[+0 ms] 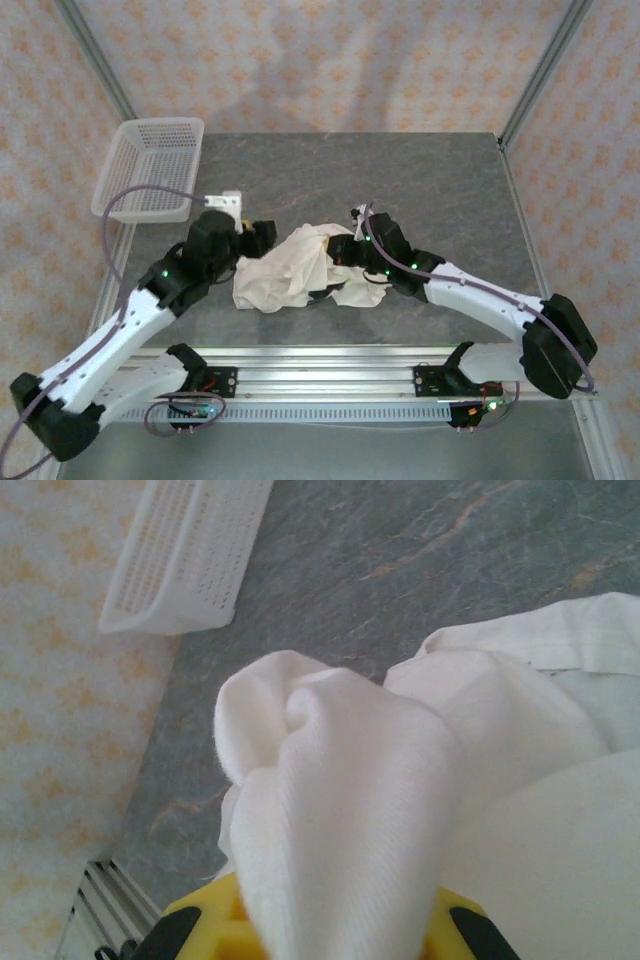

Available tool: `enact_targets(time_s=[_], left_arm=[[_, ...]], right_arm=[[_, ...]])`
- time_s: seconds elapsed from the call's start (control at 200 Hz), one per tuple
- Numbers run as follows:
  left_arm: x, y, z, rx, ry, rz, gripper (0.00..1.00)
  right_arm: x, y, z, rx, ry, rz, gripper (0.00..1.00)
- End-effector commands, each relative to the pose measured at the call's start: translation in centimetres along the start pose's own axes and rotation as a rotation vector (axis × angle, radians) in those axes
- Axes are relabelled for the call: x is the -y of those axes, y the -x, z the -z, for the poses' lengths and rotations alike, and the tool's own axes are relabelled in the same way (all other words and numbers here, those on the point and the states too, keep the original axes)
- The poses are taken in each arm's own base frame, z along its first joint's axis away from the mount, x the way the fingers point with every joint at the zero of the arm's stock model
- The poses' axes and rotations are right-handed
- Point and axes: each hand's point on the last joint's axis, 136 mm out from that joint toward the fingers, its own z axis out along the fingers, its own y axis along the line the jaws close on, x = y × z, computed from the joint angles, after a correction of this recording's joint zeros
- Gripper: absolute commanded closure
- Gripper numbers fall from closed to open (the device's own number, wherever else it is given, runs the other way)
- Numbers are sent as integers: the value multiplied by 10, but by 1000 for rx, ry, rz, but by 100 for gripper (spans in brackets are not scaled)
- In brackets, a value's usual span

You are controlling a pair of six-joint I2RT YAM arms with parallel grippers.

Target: Fold the inside-out t-shirt

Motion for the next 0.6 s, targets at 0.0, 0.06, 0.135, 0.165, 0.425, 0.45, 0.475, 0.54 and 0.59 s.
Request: enact_targets(time_s=[0.0,0.06,0.135,0.165,0.425,0.45,0.475,0.54,0.59], left_arm=[[15,-37,-19,-94,-2,-89,38],[21,-49,-33,-128,-22,-125,36],[21,-61,-57,-144,-3,-193,27],[20,-65,-67,-157,12,-220,25],[29,-93,-122,-202,11,-246,100],[27,-91,-120,-188,16,-232,100],[25,-89,-116,-175,20,-220,100],[20,-84,-105,-151,30,-203,100],[17,-79,-94,-138,29,-191,100]], right_arm=[[-27,18,-4,15,103,-59,100],[-31,17,-8,0,117,-65,100],[-35,18,-9,-5,134,-73,100],[-36,17,-9,-8,140,-78,100],[-18,18,0,24,51,-98,100],[-7,18,3,37,-12,-97,97],[2,18,5,46,-56,-95,95],[27,18,13,69,-177,-74,95],[47,18,18,79,-248,-61,84]])
